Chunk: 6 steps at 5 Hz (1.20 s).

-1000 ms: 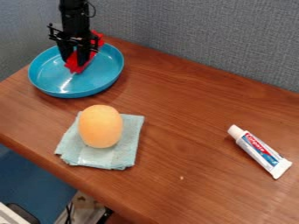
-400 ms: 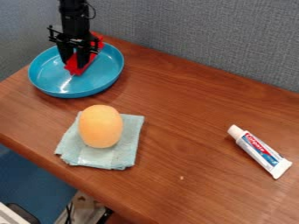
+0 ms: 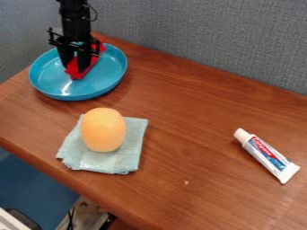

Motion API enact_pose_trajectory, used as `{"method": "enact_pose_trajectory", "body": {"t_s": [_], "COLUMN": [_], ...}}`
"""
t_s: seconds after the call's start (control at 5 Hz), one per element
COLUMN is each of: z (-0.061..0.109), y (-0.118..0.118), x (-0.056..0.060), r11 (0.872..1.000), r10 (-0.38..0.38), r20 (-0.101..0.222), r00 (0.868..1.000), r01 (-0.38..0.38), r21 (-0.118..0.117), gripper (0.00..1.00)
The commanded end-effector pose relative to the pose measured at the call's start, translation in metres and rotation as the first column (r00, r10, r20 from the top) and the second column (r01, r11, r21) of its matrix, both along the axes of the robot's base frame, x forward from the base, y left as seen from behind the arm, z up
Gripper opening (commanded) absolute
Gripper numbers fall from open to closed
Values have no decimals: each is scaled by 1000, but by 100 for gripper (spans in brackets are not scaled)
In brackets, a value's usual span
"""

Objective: Put the red object on the blue plate

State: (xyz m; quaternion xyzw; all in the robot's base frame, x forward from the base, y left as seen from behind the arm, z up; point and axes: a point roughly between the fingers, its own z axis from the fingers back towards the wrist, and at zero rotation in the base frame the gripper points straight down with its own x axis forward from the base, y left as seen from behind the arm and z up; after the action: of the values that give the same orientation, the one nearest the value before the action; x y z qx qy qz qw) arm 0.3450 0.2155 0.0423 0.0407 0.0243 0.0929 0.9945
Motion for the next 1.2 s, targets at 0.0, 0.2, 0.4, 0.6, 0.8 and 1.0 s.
{"method": "enact_pose_trajectory", "body": {"t_s": [0.0, 0.2, 0.4, 0.6, 0.8, 1.0], "z": [41, 43, 46, 48, 57, 72], "y": [7, 6, 5, 4, 2, -1], "x": [-1, -3, -4, -3, -3, -1], "r11": [999, 999, 999, 999, 1000, 1000], "r10": [14, 16, 18, 12, -1, -16], "r20": [79, 79, 79, 78, 92, 121], "r00": [997, 997, 997, 997, 996, 993], "r01": [-18, -19, -21, -14, -1, 13], "r21": [43, 39, 34, 29, 25, 20], "gripper": [0, 0, 0, 100, 100, 100]}}
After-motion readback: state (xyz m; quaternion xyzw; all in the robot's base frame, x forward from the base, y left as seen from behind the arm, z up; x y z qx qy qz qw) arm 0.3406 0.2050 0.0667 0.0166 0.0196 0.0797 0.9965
